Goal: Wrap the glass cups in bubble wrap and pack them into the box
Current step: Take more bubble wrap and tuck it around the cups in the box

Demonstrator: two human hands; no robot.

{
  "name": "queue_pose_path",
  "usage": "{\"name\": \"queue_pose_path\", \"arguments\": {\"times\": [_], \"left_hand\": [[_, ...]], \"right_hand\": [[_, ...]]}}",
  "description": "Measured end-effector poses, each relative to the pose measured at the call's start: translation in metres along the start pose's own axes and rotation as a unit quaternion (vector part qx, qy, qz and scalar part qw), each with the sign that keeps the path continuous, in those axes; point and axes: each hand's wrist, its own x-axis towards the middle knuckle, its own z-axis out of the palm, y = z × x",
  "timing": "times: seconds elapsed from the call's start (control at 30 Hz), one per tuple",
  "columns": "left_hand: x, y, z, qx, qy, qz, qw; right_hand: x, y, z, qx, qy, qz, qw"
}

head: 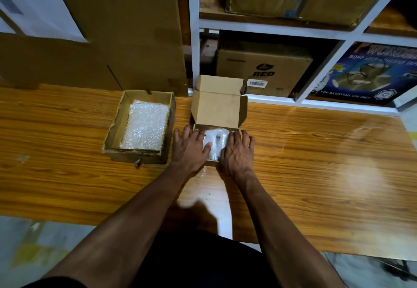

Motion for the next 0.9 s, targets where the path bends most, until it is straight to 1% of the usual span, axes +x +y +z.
{"name": "queue_pose_path", "arguments": {"times": [0.13,0.23,0.3,0.4,0.5,0.6,0.73,0.8,0.9], "left_hand": [[0.002,0.006,0.001,0.005,-0.014,-0.005,1.0],[-0.003,0.006,0.001,-0.002,0.016,0.014,1.0],[-0.006,0.005,0.004,-0.013,0.021,0.038,0.999],[-0.005,0.008,0.007,-0.024,0.001,0.039,0.999],[0.001,0.013,0.004,-0.022,-0.007,0.029,0.999],[0.008,0.015,-0.001,-0.01,-0.015,0.023,1.0],[0.016,0.021,-0.012,0.011,-0.039,0.026,0.999],[0.016,0.026,-0.018,0.028,-0.027,0.039,0.998],[0.009,0.027,-0.018,0.02,0.002,0.063,0.998]], "right_hand": [[0.001,-0.003,-0.001,0.021,-0.013,-0.003,1.0],[0.0,0.002,-0.001,0.044,-0.005,-0.009,0.999],[-0.002,0.006,0.002,0.038,-0.023,-0.017,0.999],[0.0,0.006,0.005,0.017,-0.058,-0.004,0.998],[0.004,0.001,-0.003,-0.01,-0.063,0.001,0.998],[0.01,-0.002,-0.009,-0.008,-0.072,0.013,0.997],[0.018,-0.009,-0.017,-0.021,-0.103,0.02,0.994],[0.017,-0.011,-0.018,-0.03,-0.077,0.013,0.996],[0.007,-0.008,-0.008,-0.009,-0.02,-0.034,0.999]]}}
